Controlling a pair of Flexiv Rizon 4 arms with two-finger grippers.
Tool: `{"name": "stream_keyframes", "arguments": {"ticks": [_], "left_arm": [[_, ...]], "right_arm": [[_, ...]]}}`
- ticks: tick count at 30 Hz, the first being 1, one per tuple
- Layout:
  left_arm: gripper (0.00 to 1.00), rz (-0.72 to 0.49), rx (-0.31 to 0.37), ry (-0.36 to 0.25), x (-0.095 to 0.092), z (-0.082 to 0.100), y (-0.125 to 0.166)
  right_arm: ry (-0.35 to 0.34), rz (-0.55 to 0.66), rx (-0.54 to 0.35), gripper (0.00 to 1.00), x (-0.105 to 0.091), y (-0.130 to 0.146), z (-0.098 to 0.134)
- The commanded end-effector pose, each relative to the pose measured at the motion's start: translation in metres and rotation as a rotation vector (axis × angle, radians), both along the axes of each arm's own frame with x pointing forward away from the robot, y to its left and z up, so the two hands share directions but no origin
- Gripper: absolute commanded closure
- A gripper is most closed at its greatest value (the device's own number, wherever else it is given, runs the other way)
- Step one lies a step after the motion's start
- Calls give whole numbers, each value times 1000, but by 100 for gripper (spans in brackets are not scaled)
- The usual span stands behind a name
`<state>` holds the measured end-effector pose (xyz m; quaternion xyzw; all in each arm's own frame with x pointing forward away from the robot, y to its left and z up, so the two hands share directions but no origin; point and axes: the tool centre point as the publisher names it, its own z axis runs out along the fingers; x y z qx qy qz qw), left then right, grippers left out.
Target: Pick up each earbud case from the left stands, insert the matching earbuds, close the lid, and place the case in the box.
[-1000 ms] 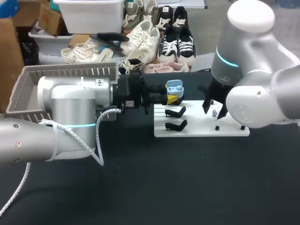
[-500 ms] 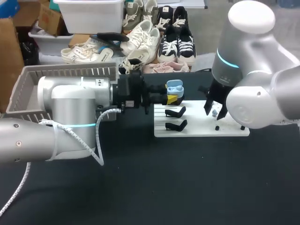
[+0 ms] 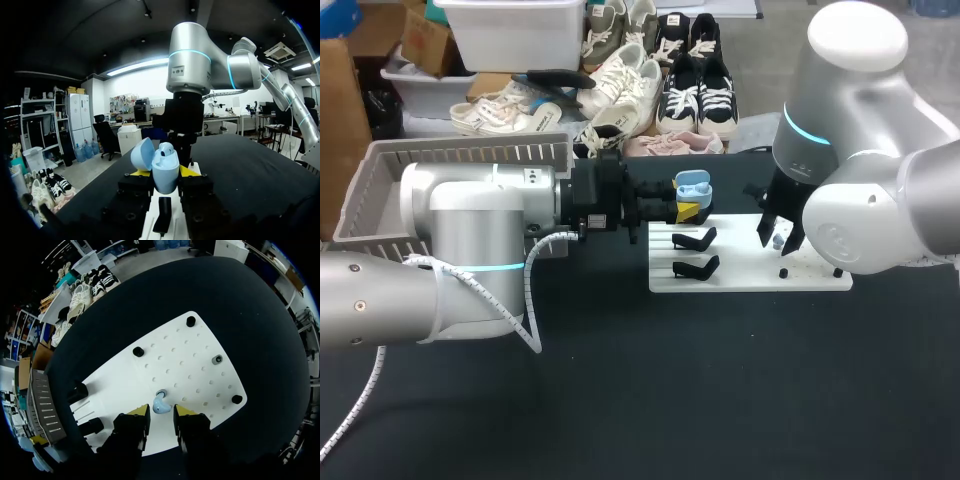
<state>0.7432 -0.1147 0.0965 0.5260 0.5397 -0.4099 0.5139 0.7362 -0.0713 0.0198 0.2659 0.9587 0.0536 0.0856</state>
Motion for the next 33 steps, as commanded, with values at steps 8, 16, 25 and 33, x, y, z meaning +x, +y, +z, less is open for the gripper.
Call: {"name": "stream_keyframes", "arguments": {"ticks": [8,16,25,33], "left_arm": [[100,3,-3,-2,-1,0,0],[100,3,-3,-2,-1,0,0],[100,3,-3,-2,-1,0,0],[100,3,-3,-2,-1,0,0]], "right_arm": [[6,-6,4,94,2,0,-2],[-11,-20,27,100,-7,-4,8],[-50,22,20,100,-36,-2,56],[-14,240,-66,100,-60,27,95]]}}
